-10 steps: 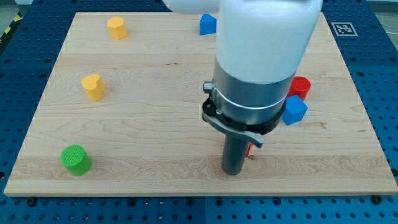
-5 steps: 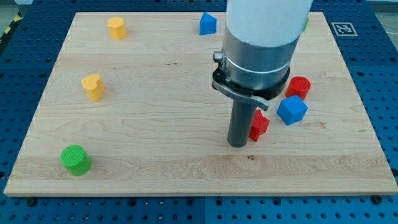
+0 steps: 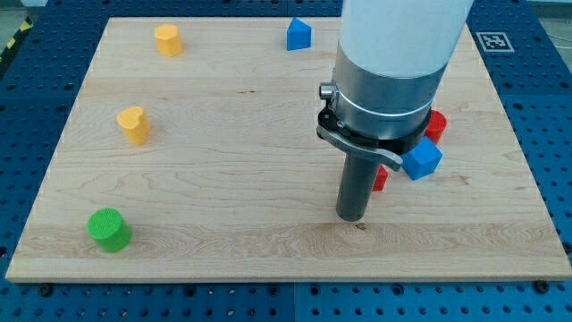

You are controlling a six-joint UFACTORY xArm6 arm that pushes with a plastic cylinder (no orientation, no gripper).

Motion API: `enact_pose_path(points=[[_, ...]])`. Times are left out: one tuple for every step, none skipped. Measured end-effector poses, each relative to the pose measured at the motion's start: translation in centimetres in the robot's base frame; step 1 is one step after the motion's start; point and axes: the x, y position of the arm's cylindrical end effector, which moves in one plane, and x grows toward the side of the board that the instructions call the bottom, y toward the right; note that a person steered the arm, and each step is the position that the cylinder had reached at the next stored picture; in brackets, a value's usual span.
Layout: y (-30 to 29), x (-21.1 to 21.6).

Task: Push red star slightly towards up

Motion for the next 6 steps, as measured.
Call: enact_pose_path(points=[[0.0, -0.5], [0.7, -0.5], [1.3, -1.0], [3.0, -1.0], [4.2, -0.5], [3.8, -0.7]])
